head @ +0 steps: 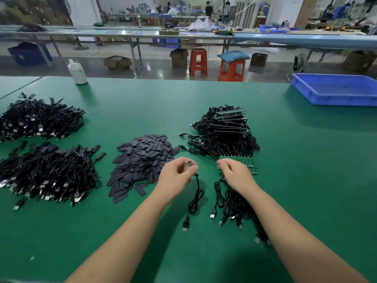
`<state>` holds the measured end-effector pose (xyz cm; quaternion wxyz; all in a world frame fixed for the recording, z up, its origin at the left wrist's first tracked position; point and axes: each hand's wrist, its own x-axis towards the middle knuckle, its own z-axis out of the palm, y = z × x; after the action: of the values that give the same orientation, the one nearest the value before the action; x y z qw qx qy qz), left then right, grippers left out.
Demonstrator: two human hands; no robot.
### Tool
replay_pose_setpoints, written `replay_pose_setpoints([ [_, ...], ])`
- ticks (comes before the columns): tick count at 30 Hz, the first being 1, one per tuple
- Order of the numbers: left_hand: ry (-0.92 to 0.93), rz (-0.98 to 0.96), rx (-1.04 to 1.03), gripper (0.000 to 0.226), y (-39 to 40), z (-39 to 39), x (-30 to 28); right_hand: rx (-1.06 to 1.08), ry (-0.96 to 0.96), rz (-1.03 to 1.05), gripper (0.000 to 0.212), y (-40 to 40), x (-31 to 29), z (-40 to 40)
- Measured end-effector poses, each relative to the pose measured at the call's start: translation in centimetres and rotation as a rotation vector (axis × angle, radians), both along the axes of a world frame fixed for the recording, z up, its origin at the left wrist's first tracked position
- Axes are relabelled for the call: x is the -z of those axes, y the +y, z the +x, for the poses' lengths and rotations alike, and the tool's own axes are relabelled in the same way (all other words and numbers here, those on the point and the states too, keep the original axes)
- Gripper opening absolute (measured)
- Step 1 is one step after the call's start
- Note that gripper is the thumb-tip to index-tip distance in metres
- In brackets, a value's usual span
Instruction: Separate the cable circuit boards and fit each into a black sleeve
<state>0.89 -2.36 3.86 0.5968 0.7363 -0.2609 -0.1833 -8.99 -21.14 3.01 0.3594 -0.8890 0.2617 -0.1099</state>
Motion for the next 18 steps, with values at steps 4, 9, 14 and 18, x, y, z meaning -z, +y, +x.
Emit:
replay_pose_setpoints([
  [4, 0.203, -0.160, -0.053, 0.010, 0.0, 0.0, -0.6, -0.190, -0.069, 0.704, 0.037, 4.1, -0.1, 0.9],
  [9, 0.124, 0.070, -0.069, 0.030, 2.2, 1.4, 1.2, -0.151, -0.108, 0.562, 0.020, 6.5, 0.8, 1.8],
  [14, -0.451, 0.637, -0.083, 0.016, 7.0, 4.5, 3.7, -0.136, 0.034, 0.356, 0.021, 7.2, 1.2, 1.7],
  [18, -0.533, 0.912, -0.006, 0.038, 11.4, 7.2, 5.9, -0.172, 0.122, 0.317, 0.025, 7.7, 1.5, 1.4],
])
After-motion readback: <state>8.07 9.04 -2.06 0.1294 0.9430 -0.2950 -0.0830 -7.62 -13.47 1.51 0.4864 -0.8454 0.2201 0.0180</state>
